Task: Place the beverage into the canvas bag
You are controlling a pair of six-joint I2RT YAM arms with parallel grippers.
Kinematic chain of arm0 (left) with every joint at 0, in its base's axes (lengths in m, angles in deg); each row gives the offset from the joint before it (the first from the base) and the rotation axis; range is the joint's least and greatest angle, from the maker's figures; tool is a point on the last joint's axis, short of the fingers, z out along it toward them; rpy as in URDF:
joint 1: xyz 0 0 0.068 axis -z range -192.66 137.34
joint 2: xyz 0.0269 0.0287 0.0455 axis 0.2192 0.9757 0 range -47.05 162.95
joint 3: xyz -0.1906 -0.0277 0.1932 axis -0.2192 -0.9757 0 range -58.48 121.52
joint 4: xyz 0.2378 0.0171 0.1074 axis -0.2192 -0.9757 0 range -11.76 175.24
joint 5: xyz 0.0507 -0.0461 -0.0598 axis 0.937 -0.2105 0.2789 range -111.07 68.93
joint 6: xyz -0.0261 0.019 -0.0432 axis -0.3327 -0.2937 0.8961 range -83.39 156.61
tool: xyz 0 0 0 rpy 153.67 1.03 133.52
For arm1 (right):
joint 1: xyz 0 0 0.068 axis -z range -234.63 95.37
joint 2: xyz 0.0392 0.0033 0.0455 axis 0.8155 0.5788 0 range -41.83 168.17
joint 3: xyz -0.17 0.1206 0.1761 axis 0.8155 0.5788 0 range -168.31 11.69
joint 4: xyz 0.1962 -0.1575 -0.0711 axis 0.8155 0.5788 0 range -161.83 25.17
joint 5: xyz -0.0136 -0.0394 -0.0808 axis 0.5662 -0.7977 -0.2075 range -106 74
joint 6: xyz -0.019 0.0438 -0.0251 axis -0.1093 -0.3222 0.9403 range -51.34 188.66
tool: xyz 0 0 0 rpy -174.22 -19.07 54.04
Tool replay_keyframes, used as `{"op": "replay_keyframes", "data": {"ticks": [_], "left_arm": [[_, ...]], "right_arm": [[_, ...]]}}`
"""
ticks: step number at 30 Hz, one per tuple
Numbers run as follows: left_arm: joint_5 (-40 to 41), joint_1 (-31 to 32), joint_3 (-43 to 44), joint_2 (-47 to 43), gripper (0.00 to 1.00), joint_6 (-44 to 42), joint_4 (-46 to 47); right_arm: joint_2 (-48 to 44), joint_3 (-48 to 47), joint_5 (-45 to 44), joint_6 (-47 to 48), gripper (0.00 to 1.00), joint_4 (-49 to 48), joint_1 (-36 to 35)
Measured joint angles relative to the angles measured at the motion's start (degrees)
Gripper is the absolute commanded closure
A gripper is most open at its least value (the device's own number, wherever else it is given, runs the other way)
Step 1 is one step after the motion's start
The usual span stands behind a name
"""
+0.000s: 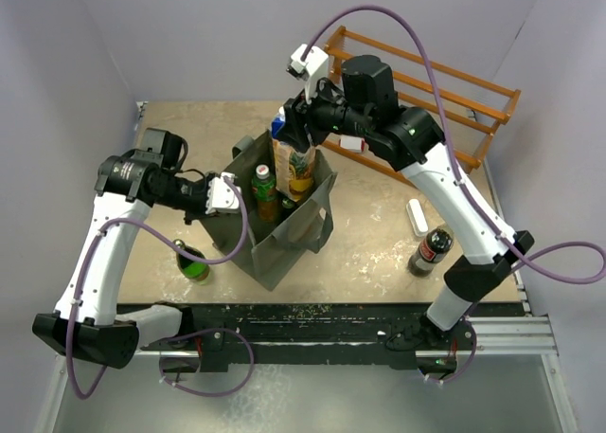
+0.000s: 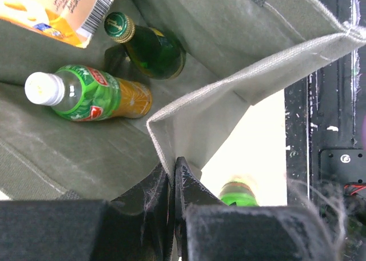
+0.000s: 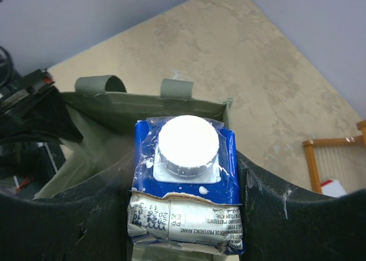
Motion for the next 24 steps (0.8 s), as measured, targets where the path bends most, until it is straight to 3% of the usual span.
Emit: {"op": "replay_keyframes", "data": {"ticks": [10, 24], "left_arm": [[-3.26, 0.00, -0.90, 1.16, 0.90, 0.61, 0.00], [-4.11, 0.00, -0.98, 1.14, 0.94, 3.56, 1.62]], "right_arm": [[2.89, 0.00, 10.51, -0.55, 1.00, -1.16, -0.90], [5.31, -0.15, 17.22, -3.85, 1.00, -4.63, -2.25]]}}
